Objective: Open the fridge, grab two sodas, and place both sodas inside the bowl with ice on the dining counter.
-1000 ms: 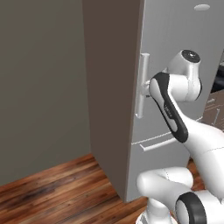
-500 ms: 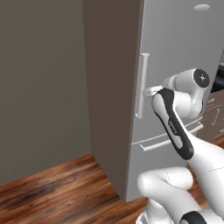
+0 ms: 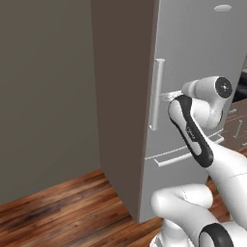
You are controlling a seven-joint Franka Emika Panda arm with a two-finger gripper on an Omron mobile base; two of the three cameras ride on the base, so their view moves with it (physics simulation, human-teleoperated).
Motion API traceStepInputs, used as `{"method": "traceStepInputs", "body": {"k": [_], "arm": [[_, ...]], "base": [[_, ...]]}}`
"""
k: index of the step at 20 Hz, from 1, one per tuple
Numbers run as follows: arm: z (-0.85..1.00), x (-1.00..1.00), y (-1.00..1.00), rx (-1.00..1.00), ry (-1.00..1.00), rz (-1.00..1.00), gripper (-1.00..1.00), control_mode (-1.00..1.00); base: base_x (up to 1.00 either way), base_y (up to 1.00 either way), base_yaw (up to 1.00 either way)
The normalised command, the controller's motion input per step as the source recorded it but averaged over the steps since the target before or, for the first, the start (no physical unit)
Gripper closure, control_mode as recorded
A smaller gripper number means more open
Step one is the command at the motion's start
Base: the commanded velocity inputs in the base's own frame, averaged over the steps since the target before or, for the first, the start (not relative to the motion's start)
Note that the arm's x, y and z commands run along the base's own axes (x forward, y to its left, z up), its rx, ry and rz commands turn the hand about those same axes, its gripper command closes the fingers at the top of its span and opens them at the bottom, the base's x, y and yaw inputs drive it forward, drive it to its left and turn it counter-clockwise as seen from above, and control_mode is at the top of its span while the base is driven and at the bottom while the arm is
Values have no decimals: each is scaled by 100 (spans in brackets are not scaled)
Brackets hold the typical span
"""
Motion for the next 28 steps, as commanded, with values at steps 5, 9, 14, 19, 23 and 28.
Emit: {"method": "traceStepInputs", "body": {"k": [5, 9, 14, 19, 23, 28], "arm": [[6, 23, -21, 0, 2, -2, -100, -100], [0, 29, 1, 0, 3, 0, -100, -100], [0, 23, 11, 0, 0, 0, -100, -100], [0, 19, 7, 1, -2, 0, -100, -100], [0, 26, 1, 0, 0, 0, -100, -100], [0, 37, 0, 0, 0, 0, -100, -100]], "base": [[0, 0, 0], [0, 0, 0], [0, 0, 0], [0, 0, 0], [0, 0, 0], [0, 0, 0]]}}
